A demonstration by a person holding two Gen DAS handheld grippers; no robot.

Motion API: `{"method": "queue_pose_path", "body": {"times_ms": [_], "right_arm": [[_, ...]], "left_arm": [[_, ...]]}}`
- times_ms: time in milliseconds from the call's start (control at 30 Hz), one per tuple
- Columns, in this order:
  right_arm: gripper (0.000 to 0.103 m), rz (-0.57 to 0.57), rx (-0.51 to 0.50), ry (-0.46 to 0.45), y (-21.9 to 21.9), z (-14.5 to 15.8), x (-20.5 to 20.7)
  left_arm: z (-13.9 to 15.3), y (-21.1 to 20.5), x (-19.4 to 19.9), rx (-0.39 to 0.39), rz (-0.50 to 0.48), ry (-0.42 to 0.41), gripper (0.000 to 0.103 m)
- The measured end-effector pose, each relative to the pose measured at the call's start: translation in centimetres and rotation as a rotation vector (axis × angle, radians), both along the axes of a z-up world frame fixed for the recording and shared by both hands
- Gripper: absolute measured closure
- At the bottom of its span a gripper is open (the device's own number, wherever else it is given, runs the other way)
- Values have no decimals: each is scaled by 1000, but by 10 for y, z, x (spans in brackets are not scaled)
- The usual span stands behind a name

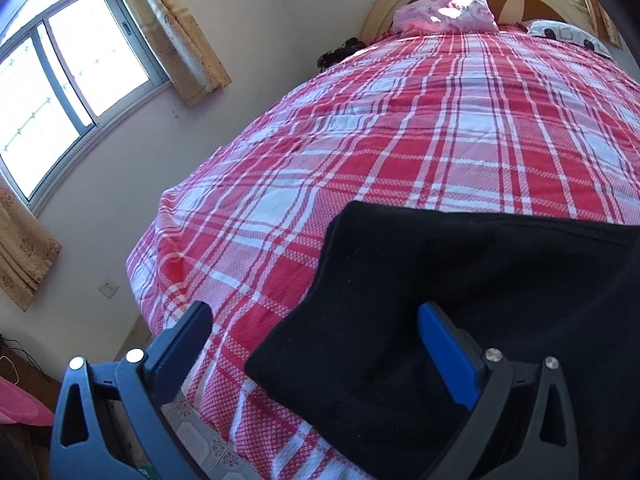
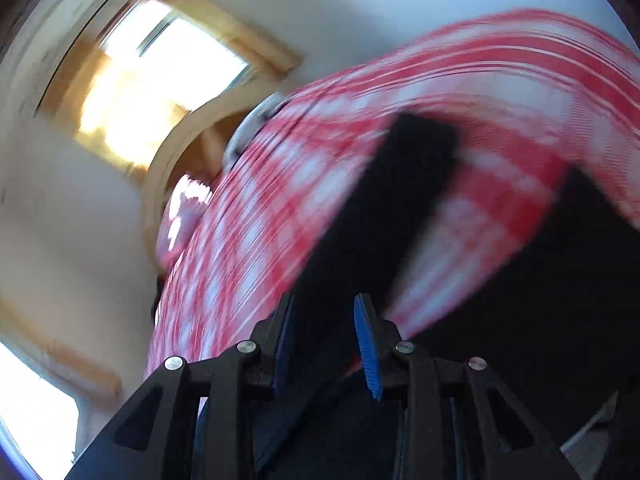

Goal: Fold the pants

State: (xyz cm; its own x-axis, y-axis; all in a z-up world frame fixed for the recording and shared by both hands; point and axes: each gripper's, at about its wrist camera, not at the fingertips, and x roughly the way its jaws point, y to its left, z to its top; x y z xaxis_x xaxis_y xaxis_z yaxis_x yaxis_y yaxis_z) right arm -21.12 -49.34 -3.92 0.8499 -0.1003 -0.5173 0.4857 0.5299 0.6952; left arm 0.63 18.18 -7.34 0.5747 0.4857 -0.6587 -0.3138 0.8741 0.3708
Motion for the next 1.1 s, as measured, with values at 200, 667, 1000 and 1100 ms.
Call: {"method": "queue_pose_path", "body": {"times_ms": [200,667,1000,1100], "right_arm": [[71,-58,-29,40,-83,1,-2],[91,66,-129,-2,-75,64,6],[90,54,-289,172,-52,95,-85],[90,82,-347,440,-47,52,-93]], "left_arm": [[0,4,3,-39,32,16,0],[1,0,6,-22,42,36,0],[0,11,8,-129,38,42,0],[1,9,10,-117,29,44,0]]}}
